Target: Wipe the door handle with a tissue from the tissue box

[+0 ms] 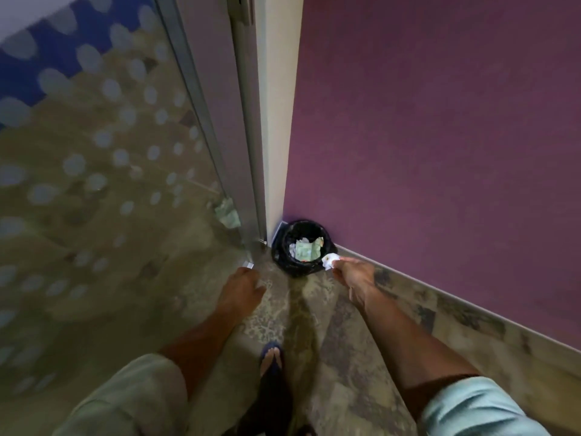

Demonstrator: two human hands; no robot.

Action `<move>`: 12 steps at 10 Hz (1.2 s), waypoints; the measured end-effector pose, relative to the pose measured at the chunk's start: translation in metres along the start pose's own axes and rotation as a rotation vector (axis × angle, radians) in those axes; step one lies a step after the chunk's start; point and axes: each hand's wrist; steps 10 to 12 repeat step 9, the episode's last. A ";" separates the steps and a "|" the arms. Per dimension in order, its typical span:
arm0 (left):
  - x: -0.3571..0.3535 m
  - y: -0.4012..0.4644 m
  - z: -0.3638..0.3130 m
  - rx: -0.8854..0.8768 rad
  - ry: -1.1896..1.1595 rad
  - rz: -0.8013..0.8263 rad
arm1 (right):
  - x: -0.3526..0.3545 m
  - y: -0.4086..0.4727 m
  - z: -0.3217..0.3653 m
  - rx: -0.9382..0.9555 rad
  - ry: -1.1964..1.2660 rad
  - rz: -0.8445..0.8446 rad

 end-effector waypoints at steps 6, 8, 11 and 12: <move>-0.010 0.082 -0.008 -0.047 0.066 0.094 | -0.052 0.081 0.076 -0.091 -0.228 -0.120; -0.010 0.100 0.002 -0.030 0.070 0.109 | -0.078 0.109 0.098 -0.045 -0.212 -0.036; -0.011 0.109 0.005 -0.040 0.118 0.118 | -0.081 0.125 0.107 0.033 -0.213 -0.044; -0.011 0.109 0.005 -0.040 0.118 0.118 | -0.081 0.125 0.107 0.033 -0.213 -0.044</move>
Point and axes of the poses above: each hand's wrist, its own y-axis towards the middle knuckle, its own x-axis out of the back of the hand, z = x × y, and after that the axes turned 15 degrees about -x, right-handed
